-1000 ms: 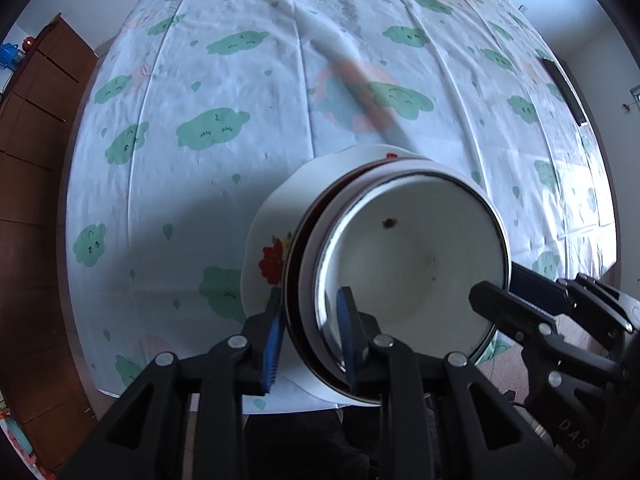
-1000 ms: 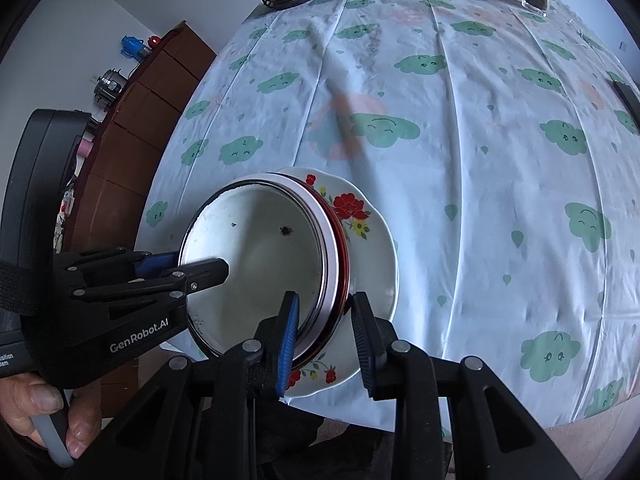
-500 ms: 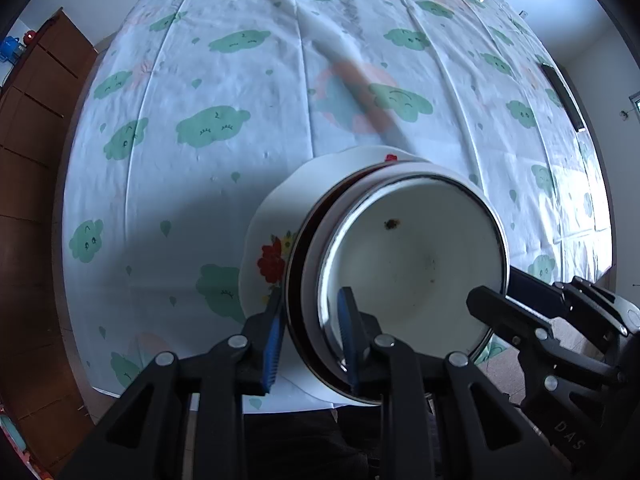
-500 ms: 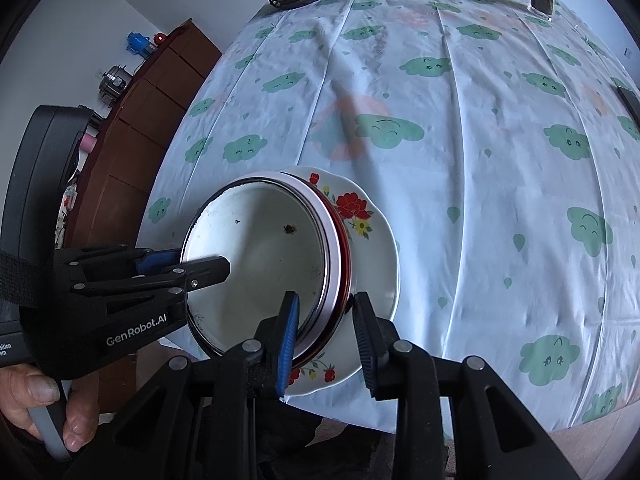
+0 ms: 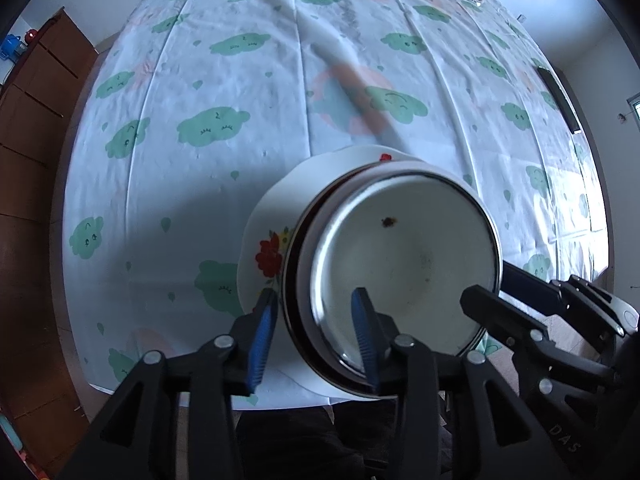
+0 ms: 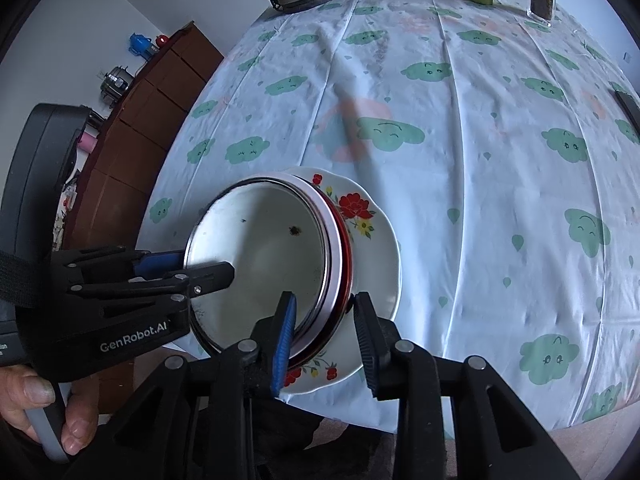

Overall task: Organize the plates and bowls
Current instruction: 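Lower the bowl stack onto the red-flower plate stack with both grippers, then open both grippers and release the bowl stack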

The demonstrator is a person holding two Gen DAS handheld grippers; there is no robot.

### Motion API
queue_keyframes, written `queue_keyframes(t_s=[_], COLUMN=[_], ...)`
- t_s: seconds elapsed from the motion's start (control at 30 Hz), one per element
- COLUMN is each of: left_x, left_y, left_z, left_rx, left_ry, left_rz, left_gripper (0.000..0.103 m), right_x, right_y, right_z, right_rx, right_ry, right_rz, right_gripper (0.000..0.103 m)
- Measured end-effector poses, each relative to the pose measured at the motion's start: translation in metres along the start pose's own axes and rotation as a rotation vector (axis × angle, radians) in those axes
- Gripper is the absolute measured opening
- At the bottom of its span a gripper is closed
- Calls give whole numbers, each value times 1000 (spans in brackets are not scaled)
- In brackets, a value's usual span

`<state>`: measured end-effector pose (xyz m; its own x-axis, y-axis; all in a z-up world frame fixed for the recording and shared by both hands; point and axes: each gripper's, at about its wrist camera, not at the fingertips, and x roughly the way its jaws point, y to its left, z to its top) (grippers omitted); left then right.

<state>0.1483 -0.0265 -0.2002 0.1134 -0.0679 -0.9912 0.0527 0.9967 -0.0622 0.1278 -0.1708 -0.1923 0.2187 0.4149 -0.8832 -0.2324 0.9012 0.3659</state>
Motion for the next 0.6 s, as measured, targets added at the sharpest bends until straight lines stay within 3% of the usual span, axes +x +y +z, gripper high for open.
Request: queue_keyframes(t_s=[0.1,0.17,0.23,0.5,0.6], left_x=[-4,-6,-7,-18,-33], left_y=[1,3,4,3,4], left_z=[0,0,0,-3,-8], left_rx=[1,-5,-7,0,6], left_ry=[-15,-26,-32,-82,-171], left_rz=[4,5,3,8,30], left_gripper=[55,65,65,65,65], right_x=[-6,-9,-12,-23,-34], right_y=[3,5,7,16,21], right_z=[0,0,-1,-2,-4], right_rx=[-18,-20,-27,-91,-126], right_ry=[-25,-38,-57,-119,-186], right_rz=[-8,-9,-29,-84,-127], right_gripper=[35,47,59,60,60])
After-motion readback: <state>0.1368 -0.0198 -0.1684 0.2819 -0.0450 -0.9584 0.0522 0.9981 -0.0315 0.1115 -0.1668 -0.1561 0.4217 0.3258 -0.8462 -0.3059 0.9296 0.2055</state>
